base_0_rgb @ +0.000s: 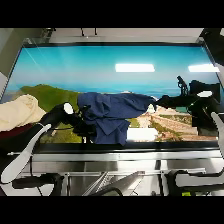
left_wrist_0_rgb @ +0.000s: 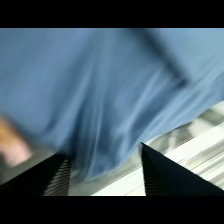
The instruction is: Fold the shirts.
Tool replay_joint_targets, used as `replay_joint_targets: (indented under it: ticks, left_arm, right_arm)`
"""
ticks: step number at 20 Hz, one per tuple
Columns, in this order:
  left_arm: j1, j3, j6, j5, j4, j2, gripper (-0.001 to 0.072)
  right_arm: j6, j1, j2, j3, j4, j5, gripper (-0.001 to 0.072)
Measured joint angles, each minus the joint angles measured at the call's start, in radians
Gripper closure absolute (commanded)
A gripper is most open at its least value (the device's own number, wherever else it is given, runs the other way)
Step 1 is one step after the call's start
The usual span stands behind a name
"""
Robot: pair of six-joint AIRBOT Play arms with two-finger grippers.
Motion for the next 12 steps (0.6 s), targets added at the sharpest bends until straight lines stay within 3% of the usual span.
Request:
replay_joint_targets:
  ticks: [2, 5, 12]
  left_arm:
    - [-0.006, 0.033, 0.023, 0.021, -0.014, -0.039, 0.0678]
    - [-0.009, 0.109, 0.045, -0.015, 0.029, -0.089, 0.0682]
    - [0.101, 0.474, 0.014, -0.123, 0.329, -0.12, 0.0681]
  right_arm:
    - [0.0, -0.001, 0.006, 0.0, -0.003, 0.004, 0.0696]
    - [0.011, -0.01, 0.021, 0.0, -0.017, 0.009, 0.0696]
    - [0.149, -0.019, 0.169, -0.135, -0.13, 0.131, 0.0697]
